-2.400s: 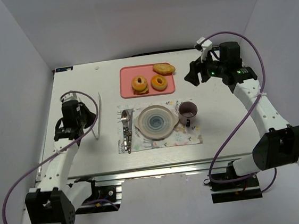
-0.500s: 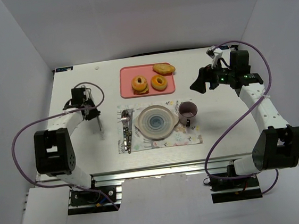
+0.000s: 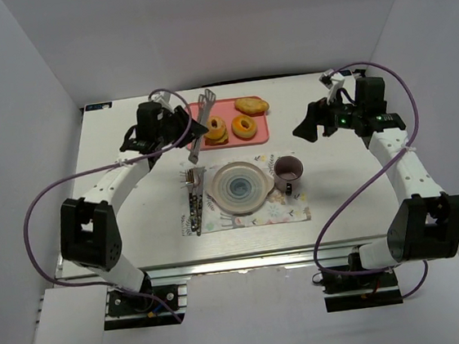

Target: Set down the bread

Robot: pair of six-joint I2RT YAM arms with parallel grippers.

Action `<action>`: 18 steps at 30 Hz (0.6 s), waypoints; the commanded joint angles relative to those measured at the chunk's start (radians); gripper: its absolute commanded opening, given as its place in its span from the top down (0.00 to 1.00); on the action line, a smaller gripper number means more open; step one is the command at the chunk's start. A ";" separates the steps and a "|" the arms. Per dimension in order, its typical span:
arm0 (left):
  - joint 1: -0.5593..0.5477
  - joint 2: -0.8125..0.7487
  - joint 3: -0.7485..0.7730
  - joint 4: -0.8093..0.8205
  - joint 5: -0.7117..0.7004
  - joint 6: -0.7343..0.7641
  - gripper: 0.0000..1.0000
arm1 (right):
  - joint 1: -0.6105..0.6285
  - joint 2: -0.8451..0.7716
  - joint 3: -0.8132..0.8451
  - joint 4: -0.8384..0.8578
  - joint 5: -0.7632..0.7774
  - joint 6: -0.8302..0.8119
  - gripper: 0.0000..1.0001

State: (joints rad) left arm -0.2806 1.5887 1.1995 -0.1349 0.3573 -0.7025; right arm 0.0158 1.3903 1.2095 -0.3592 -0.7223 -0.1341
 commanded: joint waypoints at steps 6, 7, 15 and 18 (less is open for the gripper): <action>-0.052 0.140 0.268 -0.129 -0.007 -0.029 0.47 | -0.036 -0.053 -0.037 0.055 -0.035 0.022 0.11; -0.055 0.166 0.285 -0.146 -0.014 -0.029 0.47 | -0.037 -0.054 -0.044 0.058 -0.037 0.024 0.10; -0.111 0.362 0.567 -0.437 -0.122 0.133 0.47 | -0.051 -0.053 -0.062 0.072 -0.054 0.034 0.11; -0.126 0.457 0.713 -0.566 -0.142 0.196 0.47 | -0.054 -0.053 -0.064 0.075 -0.057 0.037 0.11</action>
State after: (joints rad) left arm -0.3855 2.0029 1.8034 -0.5163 0.2604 -0.6109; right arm -0.0326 1.3655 1.1606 -0.3222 -0.7502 -0.1078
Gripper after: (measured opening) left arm 0.530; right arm 0.895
